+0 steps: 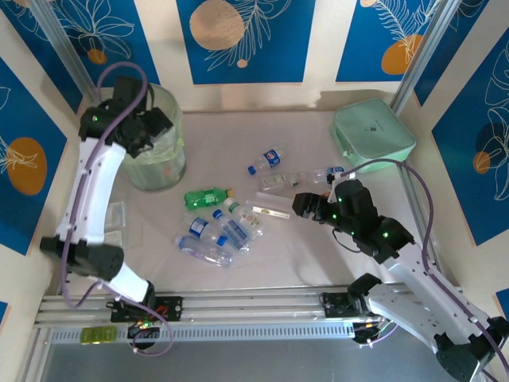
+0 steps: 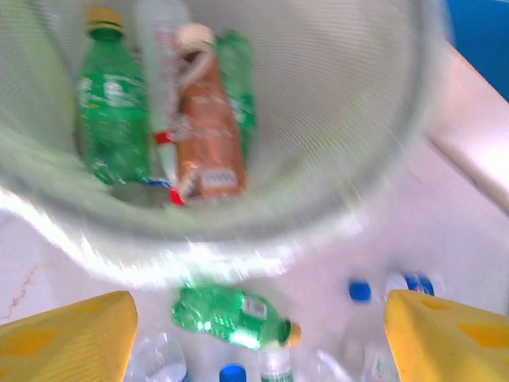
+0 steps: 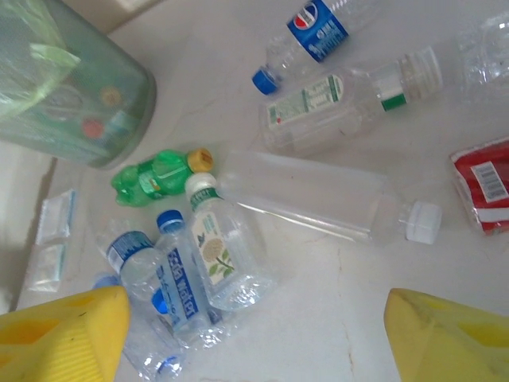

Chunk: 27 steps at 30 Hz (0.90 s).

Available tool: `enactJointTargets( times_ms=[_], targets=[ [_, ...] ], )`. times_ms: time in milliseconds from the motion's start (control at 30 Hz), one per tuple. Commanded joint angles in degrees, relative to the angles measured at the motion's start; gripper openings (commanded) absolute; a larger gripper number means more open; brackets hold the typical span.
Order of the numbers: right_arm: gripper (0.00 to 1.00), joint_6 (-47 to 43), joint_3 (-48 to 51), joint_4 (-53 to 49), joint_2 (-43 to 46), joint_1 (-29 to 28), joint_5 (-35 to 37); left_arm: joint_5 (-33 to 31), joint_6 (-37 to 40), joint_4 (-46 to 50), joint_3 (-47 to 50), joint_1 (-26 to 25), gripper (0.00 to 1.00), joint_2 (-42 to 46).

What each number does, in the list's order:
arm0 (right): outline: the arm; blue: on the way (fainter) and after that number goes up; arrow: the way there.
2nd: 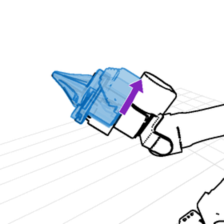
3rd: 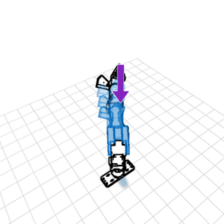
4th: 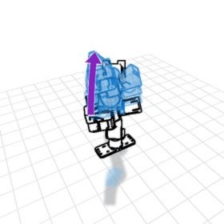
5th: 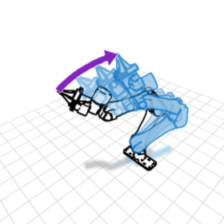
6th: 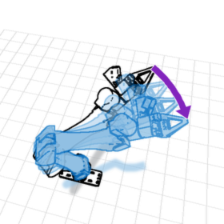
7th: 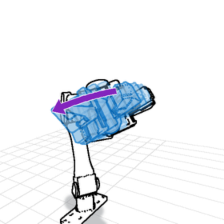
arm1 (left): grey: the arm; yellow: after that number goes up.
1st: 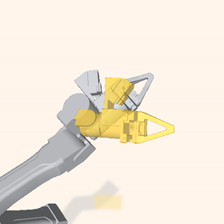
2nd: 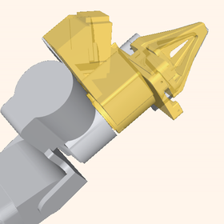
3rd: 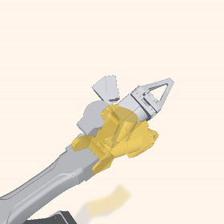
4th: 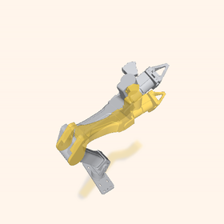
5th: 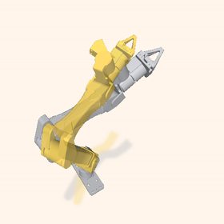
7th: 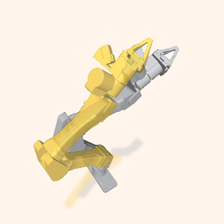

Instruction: Put the plastic bottles in the bin

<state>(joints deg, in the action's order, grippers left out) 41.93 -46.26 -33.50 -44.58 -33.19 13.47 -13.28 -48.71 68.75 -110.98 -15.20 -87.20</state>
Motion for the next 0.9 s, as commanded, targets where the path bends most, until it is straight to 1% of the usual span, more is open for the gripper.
enactJointTargets(
  times_ms=[0,33,67,100,200,267,367,400,467,533,633,733,800,867],
  targets=[
    [0.78,0.74,-3.19,-5.09,-3.45,0.23,2.11,-2.36,5.99,-6.89,7.34,-4.65,0.80,6.42],
    [0.76,1.65,-3.74,-6.00,-4.55,0.27,2.89,0.27,7.35,-10.45,11.48,-5.61,0.80,8.85],
    [0.75,2.55,-3.93,-6.58,-5.25,0.47,3.49,4.75,9.27,-14.85,15.21,-6.03,0.80,11.42],
    [0.74,4.09,-4.09,-7.49,-6.04,0.72,4.68,9.31,10.43,-20.21,20.96,-6.50,0.80,14.54],
    [0.70,11.10,-5.11,-11.80,-8.39,2.25,9.51,18.10,10.87,-31.79,33.37,-7.54,0.79,21.37],
    [0.68,16.24,-5.75,-15.00,-10.23,3.84,12.10,26.52,12.67,-38.22,38.80,-7.57,0.78,23.85],
    [0.66,22.76,-5.92,-17.54,-13.03,9.54,11.21,34.57,13.41,-43.84,43.33,-7.82,0.75,26.03],
    [0.66,24.43,-5.50,-17.44,-13.82,12.22,9.53,36.05,13.48,-44.55,44.17,-8.04,0.74,26.43],
    [0.65,27.83,-4.22,-16.49,-15.13,17.36,6.36,36.39,13.86,-44.32,45.26,-8.30,0.74,27.11],
    [0.61,29.04,-2.25,-12.82,-16.67,22.56,2.47,37.06,14.77,-45.50,47.28,-8.35,0.74,28.22],
    [0.61,30.22,-0.37,-7.21,-20.05,27.56,-0.80,39.10,15.59,-47.94,49.61,-8.35,0.75,29.68],
    [0.64,30.56,-2.16,-4.02,-26.43,30.36,-4.46,42.20,14.67,-52.21,51.96,-8.35,0.77,30.94],
    [0.68,31.20,-4.40,-3.27,-31.27,31.70,-6.97,42.80,14.18,-53.34,52.69,-8.36,0.78,31.31],
    [0.71,32.18,-6.81,-3.49,-35.43,32.20,-7.91,43.73,14.29,-53.59,52.71,-8.35,0.78,31.20]
  ],
)
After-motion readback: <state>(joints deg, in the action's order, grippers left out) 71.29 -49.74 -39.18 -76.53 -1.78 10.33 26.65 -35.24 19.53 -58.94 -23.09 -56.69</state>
